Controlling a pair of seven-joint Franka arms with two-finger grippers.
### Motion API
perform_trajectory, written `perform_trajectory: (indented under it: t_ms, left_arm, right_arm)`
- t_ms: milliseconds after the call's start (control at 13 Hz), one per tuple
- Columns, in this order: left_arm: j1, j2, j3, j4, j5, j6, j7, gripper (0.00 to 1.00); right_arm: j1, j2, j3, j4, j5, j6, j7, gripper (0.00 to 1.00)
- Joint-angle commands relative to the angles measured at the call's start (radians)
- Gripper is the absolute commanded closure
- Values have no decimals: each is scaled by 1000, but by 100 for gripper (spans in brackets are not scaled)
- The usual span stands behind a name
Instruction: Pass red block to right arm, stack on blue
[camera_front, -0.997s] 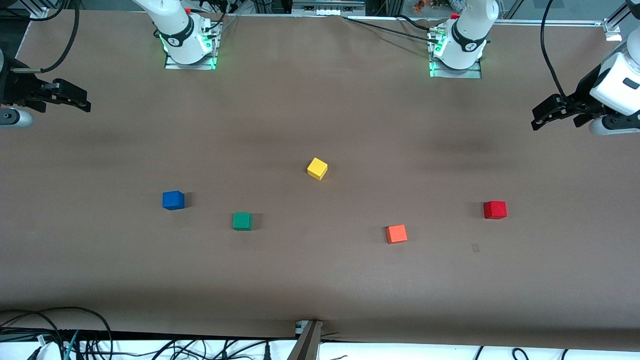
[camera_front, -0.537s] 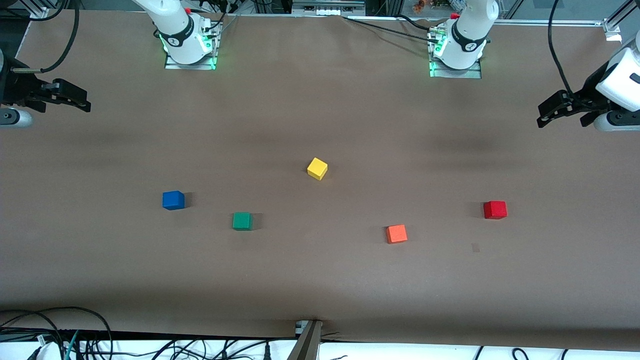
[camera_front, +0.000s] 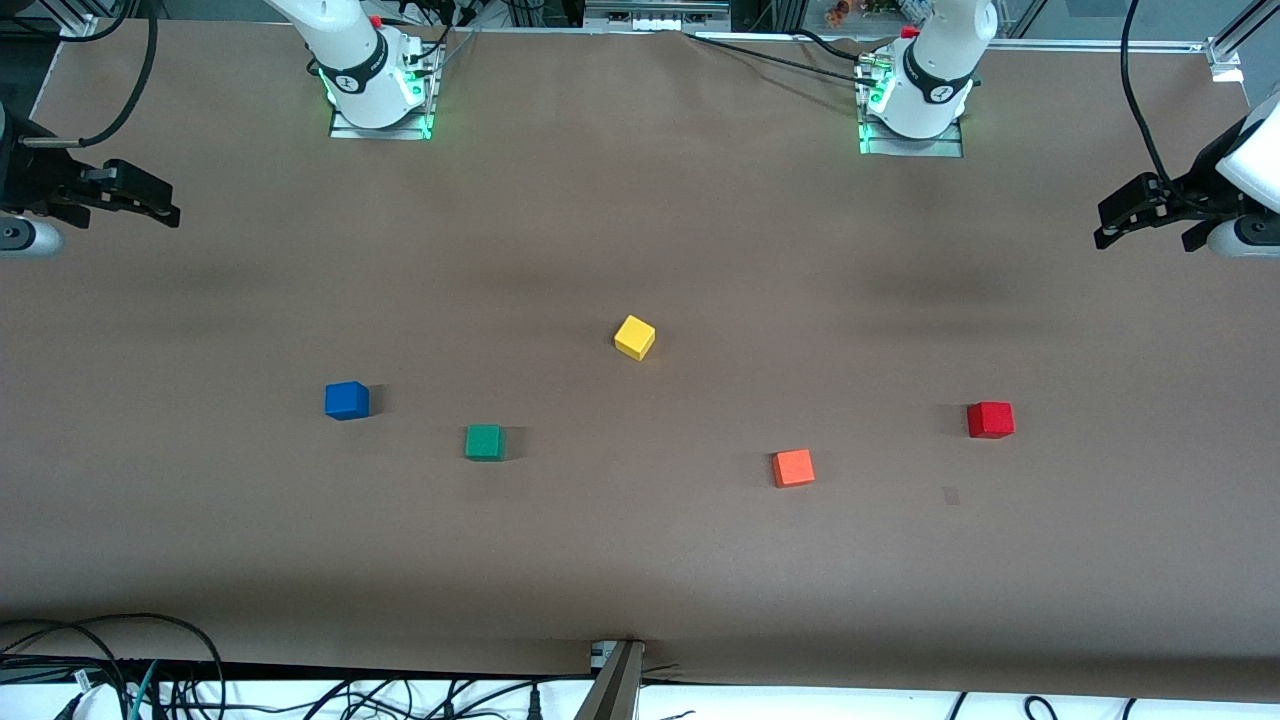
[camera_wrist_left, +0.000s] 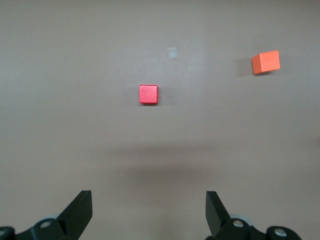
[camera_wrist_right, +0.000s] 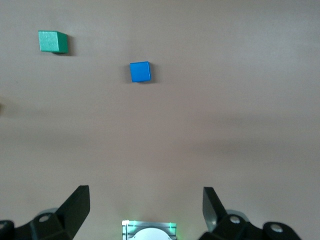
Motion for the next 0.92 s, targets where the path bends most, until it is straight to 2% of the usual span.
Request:
perform_trajectory:
  t_ms: [0,307,843]
  left_arm:
    - [9,-12,-4,47,-15,-35,20,0]
    - [7,22,-10,56,-6,-51,21,0]
    - [9,21,7,58,-4,-106,24,0]
  right_arm:
    - [-6,12,1,27,-7,-1,-14,0]
    - [-6,11,-1,27,-9,-2,-16,0]
    - [-6,12,-1,27,-9,-1,-11,0]
